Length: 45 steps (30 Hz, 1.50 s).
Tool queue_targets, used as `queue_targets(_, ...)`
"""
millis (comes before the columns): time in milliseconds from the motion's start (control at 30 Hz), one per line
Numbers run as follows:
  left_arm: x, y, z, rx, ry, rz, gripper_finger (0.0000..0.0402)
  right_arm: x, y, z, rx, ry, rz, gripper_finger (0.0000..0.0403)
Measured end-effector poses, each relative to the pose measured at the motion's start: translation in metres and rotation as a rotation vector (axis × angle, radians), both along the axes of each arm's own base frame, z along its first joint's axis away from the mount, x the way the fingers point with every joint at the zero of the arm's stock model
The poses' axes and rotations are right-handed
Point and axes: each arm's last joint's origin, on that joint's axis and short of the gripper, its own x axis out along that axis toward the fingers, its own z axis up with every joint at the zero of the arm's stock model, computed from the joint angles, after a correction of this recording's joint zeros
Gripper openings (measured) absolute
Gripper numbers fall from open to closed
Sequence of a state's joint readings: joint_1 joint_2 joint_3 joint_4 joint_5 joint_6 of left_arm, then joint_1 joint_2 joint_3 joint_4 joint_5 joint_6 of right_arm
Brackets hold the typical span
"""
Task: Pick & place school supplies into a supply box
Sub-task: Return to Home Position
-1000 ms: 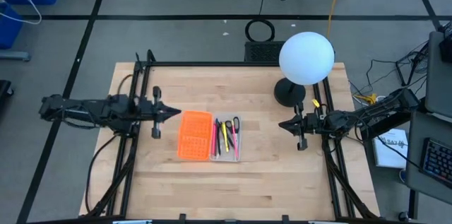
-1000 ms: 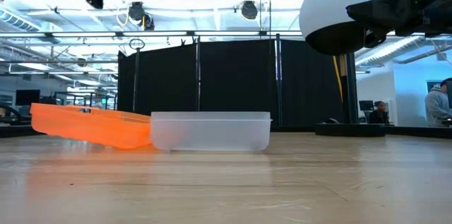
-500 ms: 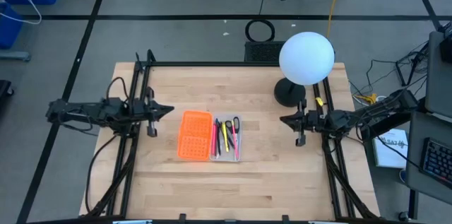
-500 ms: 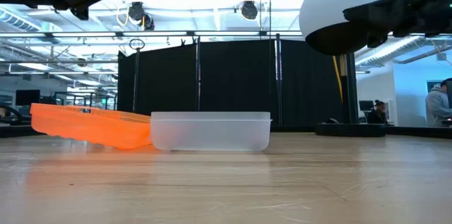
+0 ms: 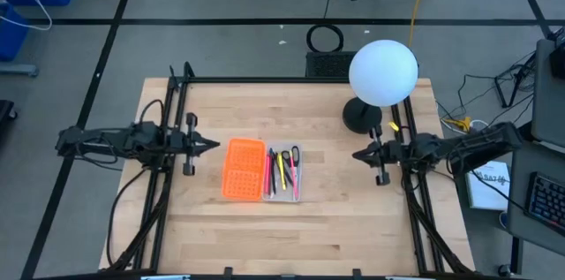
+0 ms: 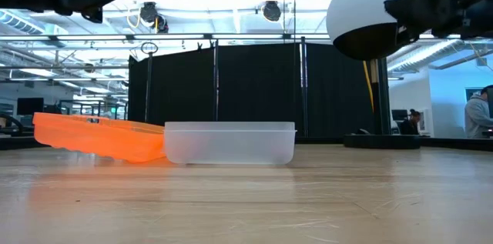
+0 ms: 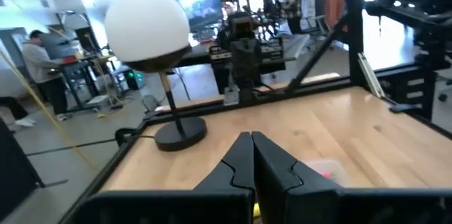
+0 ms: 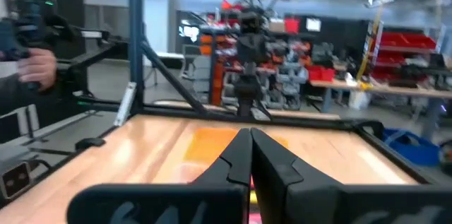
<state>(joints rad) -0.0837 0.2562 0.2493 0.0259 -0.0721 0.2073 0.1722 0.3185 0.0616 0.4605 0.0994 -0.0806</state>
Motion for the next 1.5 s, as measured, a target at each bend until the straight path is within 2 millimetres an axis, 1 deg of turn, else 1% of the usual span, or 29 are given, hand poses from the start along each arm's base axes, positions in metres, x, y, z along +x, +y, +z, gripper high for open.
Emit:
queue_targets(267,0.002,-0.001,-0.019,0.003,0.001,-0.021,0.0002,-0.004,-0.008,-0.005,0.078,0.058,-0.056,0.0)
queue_targets(500,0.002,-0.001,-0.044,-0.002,-0.011,-0.021,0.0001,-0.005,-0.008,-0.008,0.106,0.089,-0.056,0.0)
queue_targets(633,0.002,-0.001,-0.062,-0.019,0.016,-0.021,0.0001,-0.005,-0.008,-0.009,0.136,0.092,-0.053,0.0)
queue_targets(800,0.001,-0.001,-0.064,-0.059,0.039,-0.022,0.0001,-0.005,-0.009,-0.01,0.158,0.094,-0.052,0.0)
queue_targets(1033,0.001,-0.001,-0.067,-0.081,0.074,-0.029,0.0006,-0.006,-0.009,-0.001,0.147,-0.005,-0.051,0.0)
queue_targets(1233,0.001,-0.002,-0.068,-0.08,0.084,-0.056,0.0006,-0.006,-0.009,0.0,0.154,-0.013,-0.051,0.0)
queue_targets(1333,0.001,-0.002,-0.069,-0.09,0.094,-0.053,0.0007,-0.006,-0.009,-0.001,0.108,-0.009,-0.06,0.0)
queue_targets(1500,0.001,-0.002,-0.076,-0.138,0.182,-0.047,0.0008,-0.005,-0.009,-0.003,0.049,0.006,-0.069,0.0)
